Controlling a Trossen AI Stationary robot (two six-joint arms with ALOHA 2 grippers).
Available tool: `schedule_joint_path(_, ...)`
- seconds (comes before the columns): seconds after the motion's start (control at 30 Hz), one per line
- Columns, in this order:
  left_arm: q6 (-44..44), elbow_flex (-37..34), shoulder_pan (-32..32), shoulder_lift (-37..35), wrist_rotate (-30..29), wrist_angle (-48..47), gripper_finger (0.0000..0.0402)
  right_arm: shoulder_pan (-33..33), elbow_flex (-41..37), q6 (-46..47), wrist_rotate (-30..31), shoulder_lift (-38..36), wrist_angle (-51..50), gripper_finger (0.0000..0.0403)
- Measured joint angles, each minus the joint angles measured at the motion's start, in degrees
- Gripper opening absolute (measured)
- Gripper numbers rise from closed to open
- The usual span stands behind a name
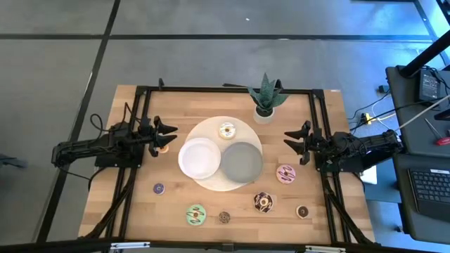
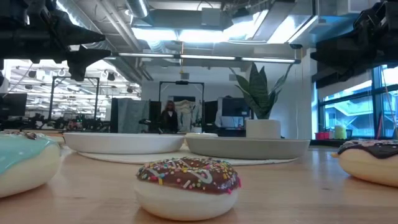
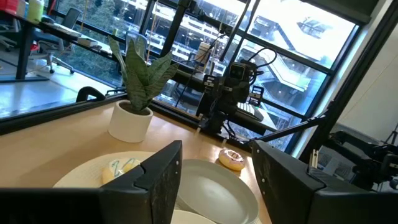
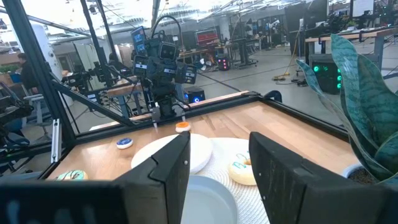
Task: Pick & Place donuts
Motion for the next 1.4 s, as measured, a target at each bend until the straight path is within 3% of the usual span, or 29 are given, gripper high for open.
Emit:
schedule_joint_path(0.6,0.0,0.0,0.0,0.0,0.0,0.0,0.0189,0.0,0.0,0.0,0.0,0.0,0.0,0.0165)
schedule_joint_path(0.77,0.0,0.0,0.0,0.0,0.0,0.0,0.0189,0.0,0.0,5.3,-1.2,0.0,-0.7,0.0165)
schedule_joint_path(0.9,0.1,0.0,0.0,0.0,-4.2,0.0,0.0189,0.0,0.0,7.8,-2.3,0.2,-2.0,0.0167)
schedule_joint_path(1.1,2.8,0.0,0.0,0.0,-11.8,0.0,0.0189,0.0,0.0,4.6,1.9,0.2,-1.6,0.0213)
schedule_joint_path(1.4,3.0,0.0,0.0,0.0,-12.3,0.0,0.019,0.0,0.0,4.6,1.1,0.4,-1.8,0.0276)
